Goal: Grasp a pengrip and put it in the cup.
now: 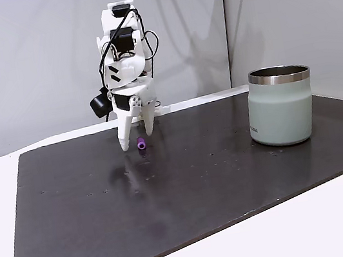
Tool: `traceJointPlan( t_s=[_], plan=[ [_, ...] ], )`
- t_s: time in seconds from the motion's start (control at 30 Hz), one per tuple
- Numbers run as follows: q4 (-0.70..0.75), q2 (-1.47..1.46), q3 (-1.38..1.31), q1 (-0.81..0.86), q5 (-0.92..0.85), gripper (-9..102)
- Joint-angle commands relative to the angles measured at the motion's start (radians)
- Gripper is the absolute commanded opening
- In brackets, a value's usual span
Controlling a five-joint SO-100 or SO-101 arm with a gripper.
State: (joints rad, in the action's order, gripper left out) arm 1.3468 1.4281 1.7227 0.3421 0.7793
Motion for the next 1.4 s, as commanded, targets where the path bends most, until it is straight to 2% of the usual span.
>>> traceJointPlan(
  t_s=[0.0, 0.07, 0.2, 0.3, 0.5, 0.73, 0.97, 1.13, 1.37],
  plan=[
    [-0.026, -0.023, -0.044, 0.006, -0.011, 30],
    [-0.037, -0.048, -0.044, -0.005, -0.011, 25],
    [-0.044, -0.092, -0.044, -0.017, -0.011, 5],
    [-0.038, -0.118, -0.044, -0.018, -0.011, 1],
    [0.006, -0.049, -0.060, -0.051, -0.035, 0],
    [0.284, 0.153, -0.216, -0.206, -0.156, 0],
    [0.393, 0.270, -0.348, -0.318, -0.222, 0],
    [0.364, 0.287, -0.506, -0.416, -0.245, 0],
    [0.193, 0.247, -0.670, -0.529, -0.261, 0]
  ],
)
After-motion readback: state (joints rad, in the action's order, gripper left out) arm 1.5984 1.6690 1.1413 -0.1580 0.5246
